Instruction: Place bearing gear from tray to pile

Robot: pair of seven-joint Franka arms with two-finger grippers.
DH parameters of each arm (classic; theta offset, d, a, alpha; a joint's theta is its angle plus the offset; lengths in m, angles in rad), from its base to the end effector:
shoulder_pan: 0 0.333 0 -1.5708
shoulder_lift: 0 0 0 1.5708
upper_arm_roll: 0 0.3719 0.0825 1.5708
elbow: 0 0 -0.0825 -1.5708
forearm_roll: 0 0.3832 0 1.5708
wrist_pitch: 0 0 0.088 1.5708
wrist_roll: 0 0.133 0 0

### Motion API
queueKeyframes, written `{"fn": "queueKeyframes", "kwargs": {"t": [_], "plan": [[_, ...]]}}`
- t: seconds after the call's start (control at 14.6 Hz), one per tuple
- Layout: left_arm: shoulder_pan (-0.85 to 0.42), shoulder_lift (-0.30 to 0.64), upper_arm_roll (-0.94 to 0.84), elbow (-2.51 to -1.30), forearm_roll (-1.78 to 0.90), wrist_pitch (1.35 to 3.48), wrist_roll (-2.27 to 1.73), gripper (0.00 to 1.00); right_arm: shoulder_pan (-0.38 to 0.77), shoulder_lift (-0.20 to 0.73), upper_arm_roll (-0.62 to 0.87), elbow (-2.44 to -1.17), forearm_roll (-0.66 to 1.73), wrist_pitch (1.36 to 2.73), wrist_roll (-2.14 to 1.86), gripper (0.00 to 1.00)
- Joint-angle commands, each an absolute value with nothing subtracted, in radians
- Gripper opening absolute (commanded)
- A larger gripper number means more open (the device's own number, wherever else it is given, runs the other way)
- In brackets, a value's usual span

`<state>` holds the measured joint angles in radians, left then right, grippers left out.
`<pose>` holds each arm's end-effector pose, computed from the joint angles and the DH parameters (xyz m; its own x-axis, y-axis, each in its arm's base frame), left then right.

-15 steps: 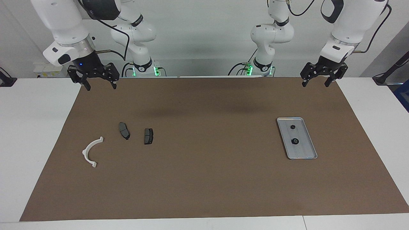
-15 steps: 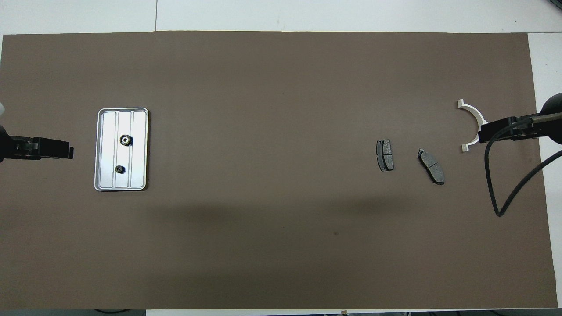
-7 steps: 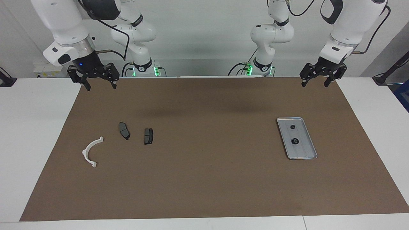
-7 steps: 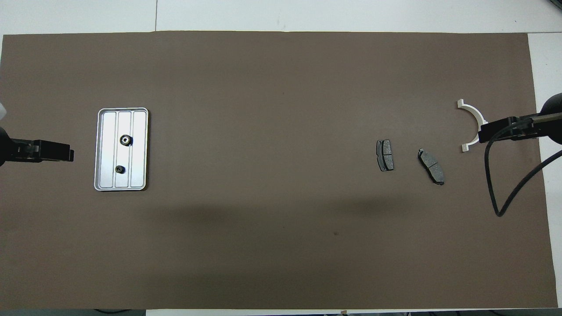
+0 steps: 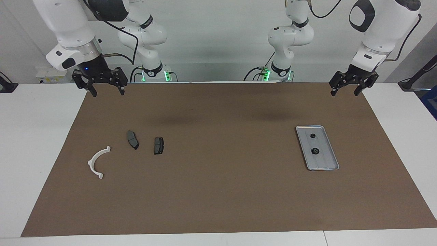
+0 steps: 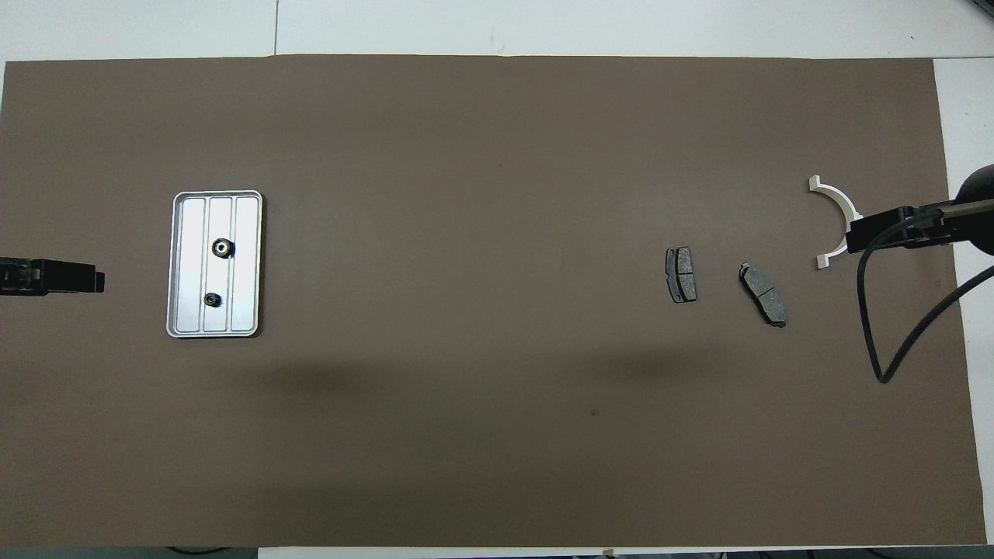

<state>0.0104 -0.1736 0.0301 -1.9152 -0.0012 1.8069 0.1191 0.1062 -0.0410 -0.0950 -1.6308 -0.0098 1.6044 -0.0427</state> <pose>0.5047 0.0215 0.6027 0.9948 -0.0784 0.0655 -0.0785 -0.9969 -0.0014 0.5419 0.0036 0.6514 0.9984 0.0542 0.0141 0.0541 -0.9985 0.0065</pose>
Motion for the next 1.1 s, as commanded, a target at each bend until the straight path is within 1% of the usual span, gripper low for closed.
{"fn": "queueKeyframes", "kwargs": {"t": [0.0,0.21,0.48,0.62,0.82,1.03], "plan": [[0.043,-0.141,0.023,-1.953,-0.006,1.885,0.156,1.00,0.098,-0.064,-0.094,-1.652,-0.003,1.594,-0.054,1.00],[0.048,-0.072,0.023,-1.976,-0.006,1.978,0.166,1.00,0.098,-0.064,-0.094,-1.652,-0.003,1.594,-0.054,1.00],[0.045,-0.022,0.023,-2.080,-0.006,2.159,0.175,1.00,0.098,-0.064,-0.094,-1.652,-0.003,1.594,-0.054,1.00],[0.037,-0.005,0.021,-2.103,-0.006,2.186,0.175,1.00,0.100,-0.064,-0.094,-1.652,-0.003,1.594,-0.055,1.00],[0.029,-0.021,0.021,-2.198,-0.006,2.268,0.173,0.99,0.101,-0.064,-0.094,-1.654,-0.003,1.600,-0.055,1.00],[0.014,-0.008,0.021,-2.246,-0.006,2.330,0.167,0.99,0.103,-0.064,-0.094,-1.652,-0.003,1.609,-0.046,1.00]]}}
